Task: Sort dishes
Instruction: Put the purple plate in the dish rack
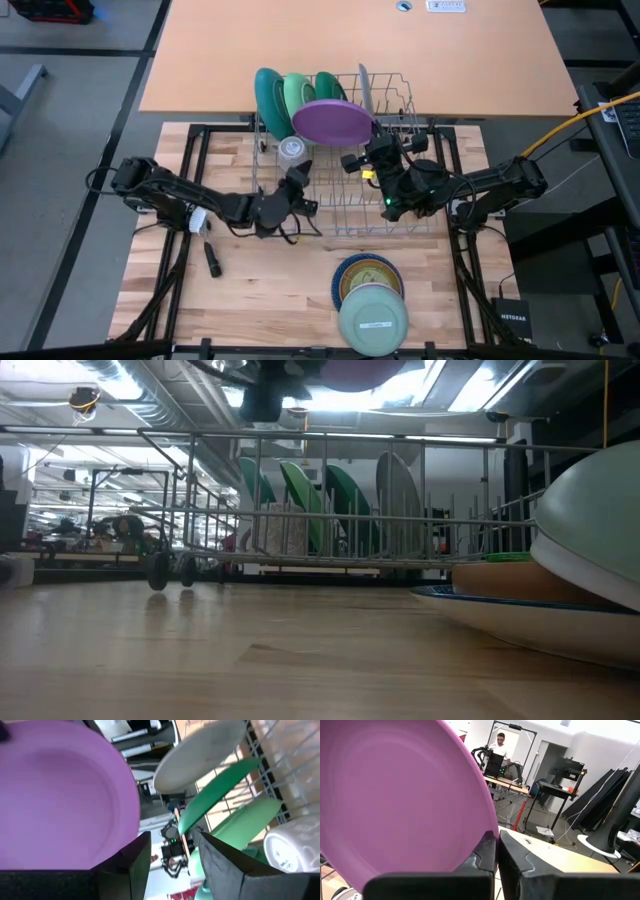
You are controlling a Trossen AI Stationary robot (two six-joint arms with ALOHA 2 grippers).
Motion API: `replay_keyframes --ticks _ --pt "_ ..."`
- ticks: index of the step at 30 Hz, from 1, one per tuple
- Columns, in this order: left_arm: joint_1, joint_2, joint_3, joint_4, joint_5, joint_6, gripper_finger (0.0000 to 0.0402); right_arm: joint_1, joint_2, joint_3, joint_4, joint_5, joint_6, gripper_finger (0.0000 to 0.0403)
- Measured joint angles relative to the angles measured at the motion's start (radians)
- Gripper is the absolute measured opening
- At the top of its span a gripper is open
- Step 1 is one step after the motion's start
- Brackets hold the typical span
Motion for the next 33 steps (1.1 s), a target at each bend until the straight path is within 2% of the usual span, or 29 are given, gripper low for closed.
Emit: replay_keyframes --ticks 6,15,21,25,29,33 --pt "-0.044 0.0 0.0 0.066 0.002 0.039 0.0145 0.0 0.0 0.0 0.0 0.0 0.0 0.0007" --pt "0.024 0.0 0.0 0.125 0.023 0.152 0.0144 0.0 0.0 0.0 -0.001 0.0 0.021 0.0007" --pt "0.041 0.0 0.0 0.145 0.024 0.159 0.0144 0.001 0.0 0.0 -0.001 0.0 0.021 0.0007" --pt "0.022 0.0 0.0 0.285 0.043 0.251 0.0144 -0.001 0.0 0.0 -0.001 0.0 0.022 0.0007" --pt "0.017 0.0 0.0 0.452 0.131 0.341 0.0144 -0.001 0.001 0.0 -0.001 0.0 0.029 0.0007" --pt "0.029 0.0 0.0 0.468 0.165 0.356 0.0144 0.0 0.001 0.0 0.0 0.0 0.03 0.0007"
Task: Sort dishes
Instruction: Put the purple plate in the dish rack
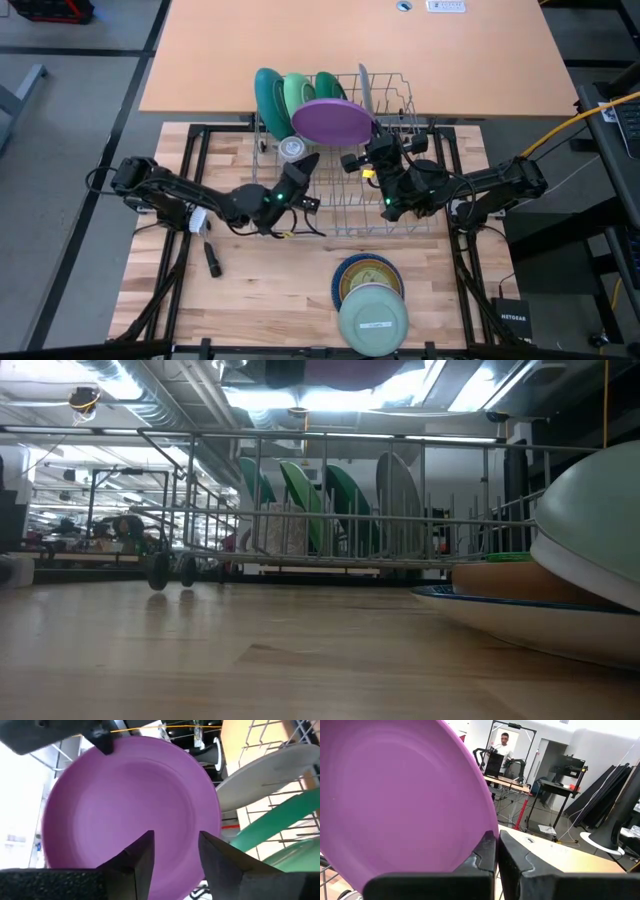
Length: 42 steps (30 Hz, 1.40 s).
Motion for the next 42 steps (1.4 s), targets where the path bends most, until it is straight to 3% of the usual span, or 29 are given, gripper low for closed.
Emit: replay_keyframes --ticks 9,31,42 --pt "0.04 0.0 0.0 -0.225 -0.012 -0.051 0.0144 0.002 0.0 0.0 0.0 0.0 0.0 0.0007" --pt "0.173 0.0 0.0 -0.226 0.013 -0.043 0.0142 0.002 0.0 0.0 0.0 -0.001 0.044 0.0007" --pt "0.178 0.0 0.0 -0.21 0.084 -0.011 0.0078 0.002 0.0 0.0 0.0 0.0 0.044 0.0007"
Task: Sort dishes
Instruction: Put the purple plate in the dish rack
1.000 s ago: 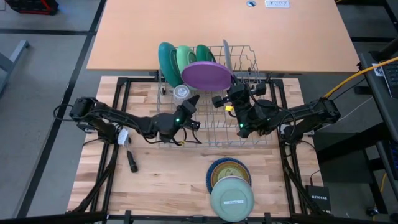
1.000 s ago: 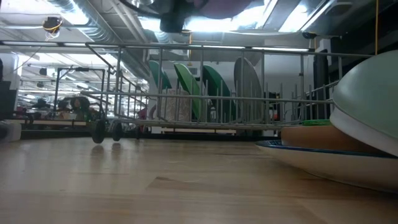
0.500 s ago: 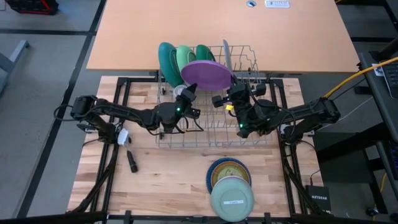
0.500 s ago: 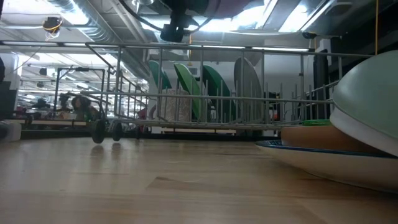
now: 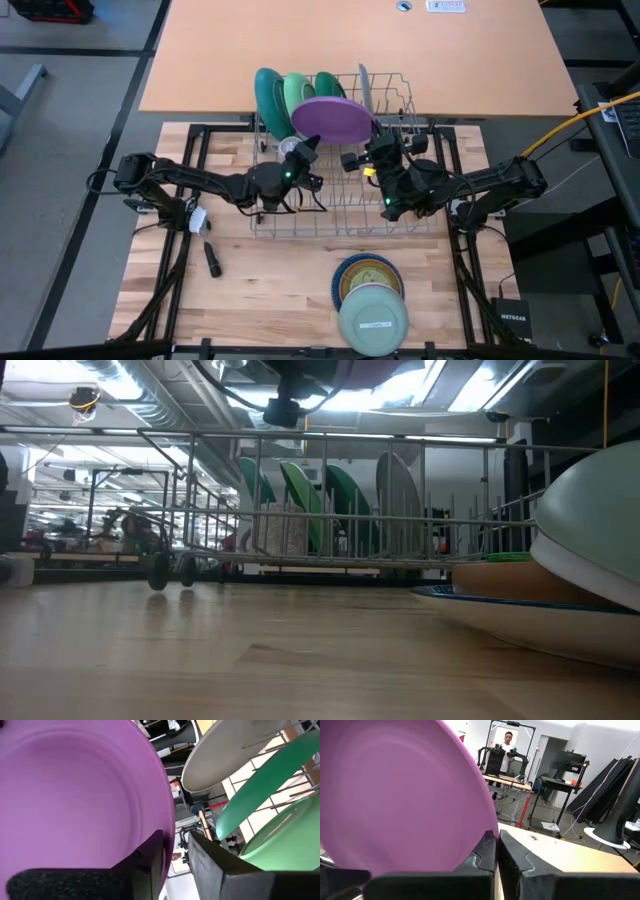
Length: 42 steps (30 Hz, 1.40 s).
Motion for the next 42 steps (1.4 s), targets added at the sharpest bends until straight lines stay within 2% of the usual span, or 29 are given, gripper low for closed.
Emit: replay_keyframes --ticks 11,21,29,42 --pt "-0.001 0.0 0.0 -0.001 0.003 0.018 0.0009 0.0 0.0 0.0 -0.001 -0.001 0.0 0.0007" --pt "-0.003 0.0 -0.002 -0.008 -0.001 -0.027 0.0003 0.0 0.023 0.0 0.002 0.003 0.0 0.0007" --pt "-0.009 0.0 -0.002 -0.016 -0.008 -0.083 0.0007 0.0 0.024 0.0 -0.022 0.002 0.004 0.0007" --pt "-0.006 0.0 -0.002 -0.013 -0.008 -0.087 0.0071 0.0 0.026 0.0 -0.016 0.0 0.005 0.0007"
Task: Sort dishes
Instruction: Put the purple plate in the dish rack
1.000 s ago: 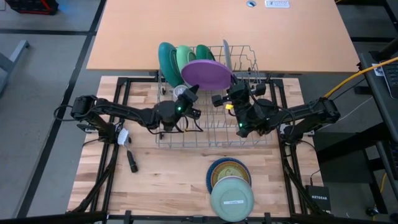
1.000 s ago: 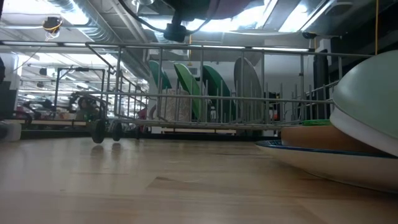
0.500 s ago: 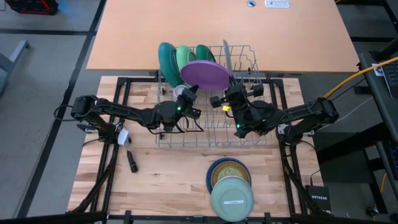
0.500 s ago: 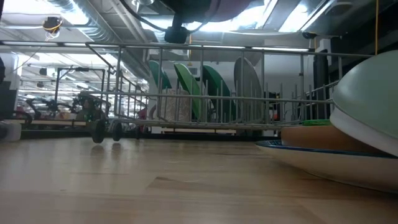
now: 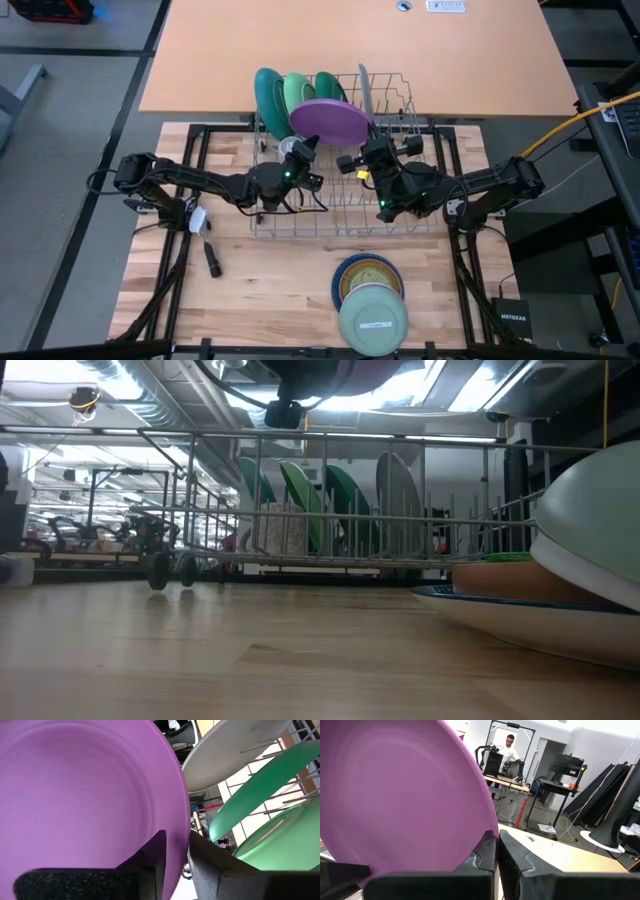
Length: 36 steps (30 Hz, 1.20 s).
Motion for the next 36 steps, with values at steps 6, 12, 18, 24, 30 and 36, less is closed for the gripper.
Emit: replay_keyframes --ticks 6,12,18,24,30,36 --pt "0.022 0.0 0.002 0.006 0.0 0.034 0.008 0.0 0.001 0.0 0.0 -0.003 0.023 0.0007" --pt "0.039 0.0 0.002 0.003 0.0 0.026 0.0043 0.0 0.001 0.0 0.002 -0.001 0.024 0.0007" --pt "0.021 0.0 0.002 -0.005 -0.003 0.028 0.0006 -0.001 0.001 0.0 0.005 0.003 0.026 0.0007" --pt "0.0 0.0 0.002 -0.005 -0.009 0.025 0.0003 0.0 0.0 0.0 -0.006 0.004 0.026 0.001" --pt "-0.015 0.0 0.001 -0.005 -0.011 -0.019 0.0002 0.0 -0.001 0.0 -0.012 -0.006 0.026 0.0035" --pt "-0.023 -0.001 0.002 0.004 -0.043 -0.067 0.0001 0.0 0.001 0.0 -0.016 -0.05 0.021 0.0081"
